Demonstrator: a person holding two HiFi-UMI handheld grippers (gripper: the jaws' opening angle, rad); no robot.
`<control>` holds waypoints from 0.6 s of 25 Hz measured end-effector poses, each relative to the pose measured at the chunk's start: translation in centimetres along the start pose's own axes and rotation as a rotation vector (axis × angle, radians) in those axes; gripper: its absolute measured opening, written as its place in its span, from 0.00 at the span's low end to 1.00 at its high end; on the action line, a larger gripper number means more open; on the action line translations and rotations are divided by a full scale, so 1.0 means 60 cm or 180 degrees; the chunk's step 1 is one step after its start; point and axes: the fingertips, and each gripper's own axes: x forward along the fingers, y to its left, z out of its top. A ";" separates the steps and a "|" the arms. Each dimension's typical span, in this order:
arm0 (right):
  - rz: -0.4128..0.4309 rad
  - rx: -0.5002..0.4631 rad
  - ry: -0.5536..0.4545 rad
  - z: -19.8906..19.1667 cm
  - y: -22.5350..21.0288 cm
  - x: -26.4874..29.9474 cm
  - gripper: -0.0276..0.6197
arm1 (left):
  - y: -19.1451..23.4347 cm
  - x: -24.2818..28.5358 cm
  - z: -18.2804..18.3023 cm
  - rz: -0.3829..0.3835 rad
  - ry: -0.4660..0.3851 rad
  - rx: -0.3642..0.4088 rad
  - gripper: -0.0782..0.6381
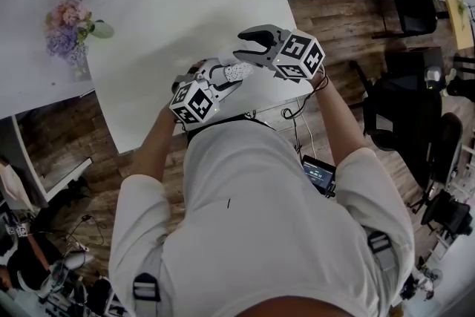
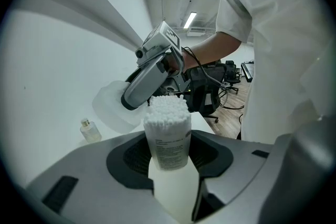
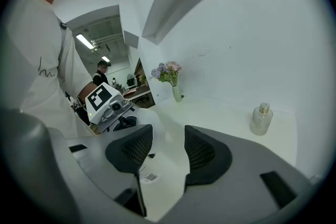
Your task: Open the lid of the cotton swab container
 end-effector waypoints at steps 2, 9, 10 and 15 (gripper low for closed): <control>0.0069 0.0105 -0.0012 -0.007 -0.006 0.000 0.35 | -0.002 0.000 0.002 -0.0015 0.0007 0.0004 0.40; 0.0214 0.0495 -0.0098 -0.023 -0.015 0.009 0.36 | -0.003 0.001 -0.004 -0.0020 -0.0002 -0.0097 0.40; 0.0197 0.0500 -0.0120 -0.022 -0.016 0.009 0.36 | -0.001 0.000 -0.004 -0.0018 -0.0037 -0.0173 0.40; 0.0148 0.0422 -0.0263 0.000 -0.016 -0.001 0.37 | 0.011 -0.006 0.002 0.0001 -0.0240 -0.0527 0.40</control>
